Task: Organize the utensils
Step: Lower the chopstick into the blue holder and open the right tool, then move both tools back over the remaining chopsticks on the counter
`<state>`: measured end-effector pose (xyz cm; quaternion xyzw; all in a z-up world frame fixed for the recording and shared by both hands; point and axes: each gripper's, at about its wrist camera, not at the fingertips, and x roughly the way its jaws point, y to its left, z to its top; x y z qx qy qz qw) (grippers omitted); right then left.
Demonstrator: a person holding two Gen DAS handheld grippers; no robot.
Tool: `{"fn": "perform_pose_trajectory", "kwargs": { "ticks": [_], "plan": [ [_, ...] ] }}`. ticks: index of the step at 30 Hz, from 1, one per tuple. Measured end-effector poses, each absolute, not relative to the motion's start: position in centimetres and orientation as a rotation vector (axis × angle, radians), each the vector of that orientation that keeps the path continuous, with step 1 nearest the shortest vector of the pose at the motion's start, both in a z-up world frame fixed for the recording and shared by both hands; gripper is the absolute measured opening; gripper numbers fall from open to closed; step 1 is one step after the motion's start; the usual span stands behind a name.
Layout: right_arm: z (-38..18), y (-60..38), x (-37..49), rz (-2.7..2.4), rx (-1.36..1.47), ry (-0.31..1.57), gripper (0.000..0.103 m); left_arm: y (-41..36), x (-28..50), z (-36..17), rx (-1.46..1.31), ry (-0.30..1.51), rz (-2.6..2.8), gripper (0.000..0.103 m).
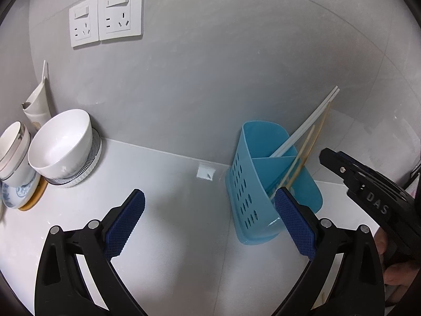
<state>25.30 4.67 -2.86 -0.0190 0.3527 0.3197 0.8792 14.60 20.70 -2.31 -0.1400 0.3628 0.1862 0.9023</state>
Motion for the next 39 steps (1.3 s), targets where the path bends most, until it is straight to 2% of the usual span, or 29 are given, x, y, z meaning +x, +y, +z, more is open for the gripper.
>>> {"fn": "perform_pose_trajectory", "kwargs": {
  "ticks": [7, 13, 23, 39],
  "plan": [
    [-1.8, 0.6, 23.9, 0.587, -0.093, 0.740, 0.072, 19.3, 13.9, -1.8, -0.294, 0.753, 0.370, 0.097],
    [-1.9, -3.7, 22.8, 0.517, -0.112, 0.757, 0.095, 16.6, 13.3, -2.0, -0.293, 0.783, 0.333, 0.097],
    [-3.5, -10.3, 20.3, 0.420, -0.138, 0.814, 0.095, 11.5, 11.9, -3.9, -0.276, 0.855, 0.254, 0.097],
    [-9.4, -17.6, 16.1, 0.332, -0.179, 1.006, 0.095, 5.6, 9.3, -9.9, -0.297, 1.052, 0.200, 0.097]
  ]
}}
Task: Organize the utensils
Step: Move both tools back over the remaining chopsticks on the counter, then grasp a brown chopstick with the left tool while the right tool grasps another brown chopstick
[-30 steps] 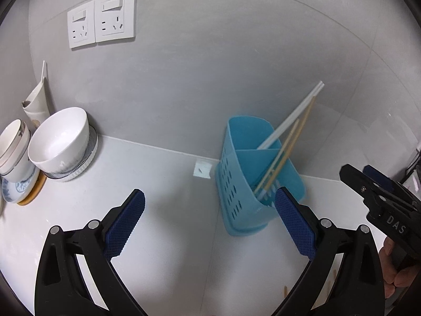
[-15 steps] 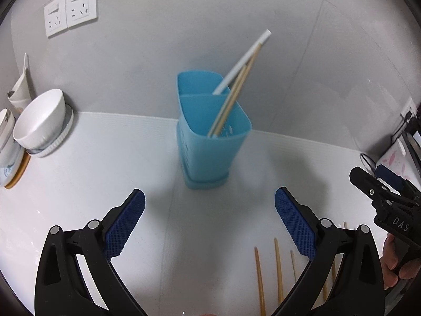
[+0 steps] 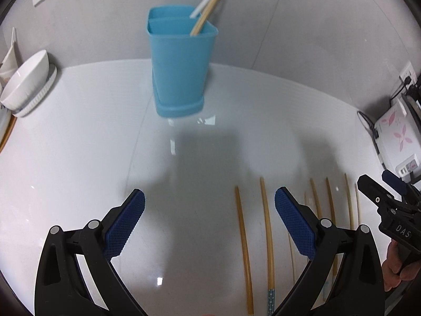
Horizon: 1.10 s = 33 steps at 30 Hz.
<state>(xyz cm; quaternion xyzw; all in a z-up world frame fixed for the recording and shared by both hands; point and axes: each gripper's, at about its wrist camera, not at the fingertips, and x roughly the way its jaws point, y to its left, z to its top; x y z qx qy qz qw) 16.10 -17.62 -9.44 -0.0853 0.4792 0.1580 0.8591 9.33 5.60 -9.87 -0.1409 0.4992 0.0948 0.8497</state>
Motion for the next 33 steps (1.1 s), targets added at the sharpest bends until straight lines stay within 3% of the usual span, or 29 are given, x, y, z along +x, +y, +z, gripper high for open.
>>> {"fn": "perform_pose_trajectory", "kwargs": {
  "ticks": [12, 33],
  "plan": [
    [-13.4, -20.4, 13.4, 0.324, -0.214, 1.144, 0.088, 2.0, 7.4, -14.0, -0.298, 1.178, 0.188, 0.097],
    [-16.2, -21.8, 11.5, 0.322, -0.238, 1.295, 0.055, 0.0, 4.2, -17.5, -0.282, 1.316, 0.243, 0.092]
  ]
}}
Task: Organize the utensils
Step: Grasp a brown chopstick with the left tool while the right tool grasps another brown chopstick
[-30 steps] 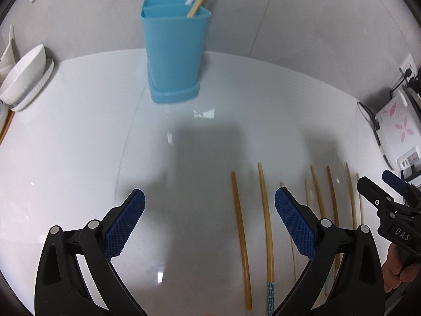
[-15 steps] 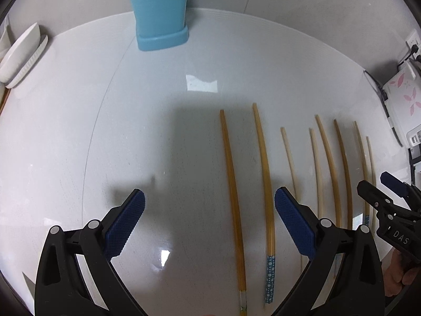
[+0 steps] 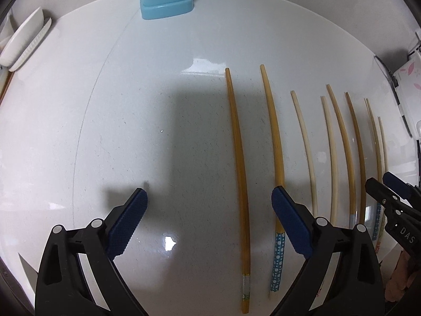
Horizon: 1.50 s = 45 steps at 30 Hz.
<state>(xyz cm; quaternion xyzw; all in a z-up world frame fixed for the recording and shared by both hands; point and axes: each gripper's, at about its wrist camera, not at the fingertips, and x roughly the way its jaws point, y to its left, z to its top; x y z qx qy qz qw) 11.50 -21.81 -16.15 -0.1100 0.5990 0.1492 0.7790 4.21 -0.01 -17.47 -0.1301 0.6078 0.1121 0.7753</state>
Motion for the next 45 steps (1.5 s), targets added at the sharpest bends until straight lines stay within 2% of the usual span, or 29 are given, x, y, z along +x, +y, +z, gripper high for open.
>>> {"fn": "perform_pose_trajectory", "kwargs": {
  "ticks": [4, 9, 14, 15, 17, 19, 22, 23, 32, 45],
  "plan": [
    [-16.5, -21.7, 11.3, 0.325, -0.246, 1.310, 0.049, -0.5, 4.0, -17.4, -0.244, 1.330, 0.263, 0.084],
    [-16.8, -21.4, 11.4, 0.330, -0.252, 1.323, 0.042, -1.4, 4.6, -17.0, -0.196, 1.340, 0.266, 0.063],
    [-17.1, -21.2, 11.4, 0.332, -0.259, 1.334, 0.031, -2.7, 4.5, -16.7, -0.184, 1.360, 0.253, 0.031],
    [-17.2, -21.3, 11.3, 0.330, -0.260, 1.337, 0.029, -2.8, 4.5, -16.7, -0.184, 1.363, 0.254, 0.028],
    [-17.3, -21.0, 11.3, 0.332, -0.259, 1.347, 0.023, -2.9, 4.5, -16.6, -0.186, 1.370, 0.250, 0.009],
    [-17.3, -20.9, 11.3, 0.331, -0.265, 1.348, 0.020, -2.9, 4.5, -16.6, -0.191, 1.378, 0.242, 0.007],
    [-17.2, -20.7, 11.5, 0.328, -0.267, 1.353, 0.007, -3.0, 4.6, -16.6, -0.198, 1.381, 0.228, 0.006],
    [-17.3, -20.7, 11.6, 0.329, -0.263, 1.357, 0.007, -3.0, 4.6, -16.6, -0.201, 1.380, 0.226, 0.006],
    [-16.7, -20.7, 12.0, 0.334, -0.239, 1.347, 0.006, -2.0, 4.3, -16.4, -0.219, 1.364, 0.210, 0.006],
    [-13.9, -19.3, 12.1, 0.354, -0.214, 1.288, 0.006, -1.6, 1.5, -13.1, -0.221, 1.292, 0.212, 0.006]
  ]
}}
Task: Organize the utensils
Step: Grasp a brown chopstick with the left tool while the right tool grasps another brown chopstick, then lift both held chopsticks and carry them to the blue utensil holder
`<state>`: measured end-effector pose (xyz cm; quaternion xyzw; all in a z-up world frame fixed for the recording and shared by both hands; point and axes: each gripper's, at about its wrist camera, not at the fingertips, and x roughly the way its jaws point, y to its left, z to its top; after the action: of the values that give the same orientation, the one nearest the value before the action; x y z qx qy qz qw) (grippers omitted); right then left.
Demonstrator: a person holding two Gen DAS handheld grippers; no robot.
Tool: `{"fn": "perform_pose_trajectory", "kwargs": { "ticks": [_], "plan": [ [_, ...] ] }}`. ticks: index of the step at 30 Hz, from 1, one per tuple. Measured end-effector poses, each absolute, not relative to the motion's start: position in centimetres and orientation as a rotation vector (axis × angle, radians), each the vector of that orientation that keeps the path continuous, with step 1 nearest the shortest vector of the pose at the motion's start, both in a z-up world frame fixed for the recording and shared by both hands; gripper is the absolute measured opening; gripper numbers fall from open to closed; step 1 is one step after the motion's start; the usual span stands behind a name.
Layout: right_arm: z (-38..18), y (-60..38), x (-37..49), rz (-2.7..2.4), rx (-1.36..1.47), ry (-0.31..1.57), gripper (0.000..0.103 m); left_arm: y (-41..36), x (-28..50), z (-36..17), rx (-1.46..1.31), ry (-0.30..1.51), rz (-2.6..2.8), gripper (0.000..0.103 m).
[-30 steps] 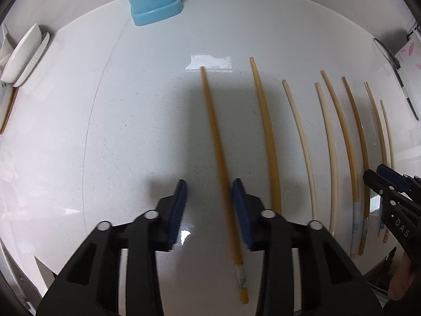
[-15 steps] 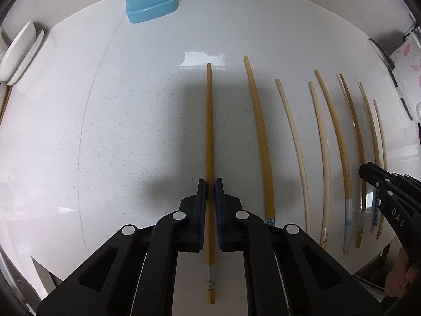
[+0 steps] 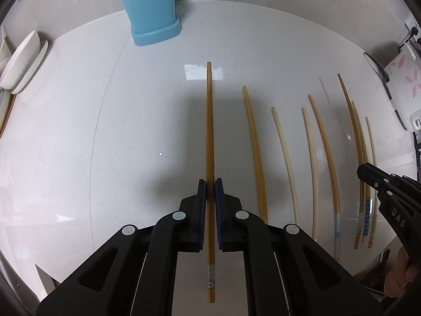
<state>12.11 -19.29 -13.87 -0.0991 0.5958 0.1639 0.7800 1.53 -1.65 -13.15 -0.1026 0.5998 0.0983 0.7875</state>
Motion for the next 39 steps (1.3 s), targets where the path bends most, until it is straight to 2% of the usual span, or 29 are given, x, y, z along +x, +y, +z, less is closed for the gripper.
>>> {"fn": "perform_pose_trajectory", "kwargs": {
  "ticks": [13, 15, 39],
  "plan": [
    [-9.8, -17.7, 13.9, 0.405, -0.179, 1.183, 0.006, -2.3, -0.8, -10.0, -0.211, 1.197, 0.220, 0.006],
    [-9.2, -17.4, 14.1, 0.415, -0.174, 1.168, 0.006, -2.0, -0.6, -8.2, -0.209, 1.184, 0.220, 0.006],
    [-2.3, -13.3, 17.3, 0.497, -0.145, 0.980, 0.006, 1.1, 4.5, -2.3, -0.209, 1.026, 0.244, 0.006]
  ]
}}
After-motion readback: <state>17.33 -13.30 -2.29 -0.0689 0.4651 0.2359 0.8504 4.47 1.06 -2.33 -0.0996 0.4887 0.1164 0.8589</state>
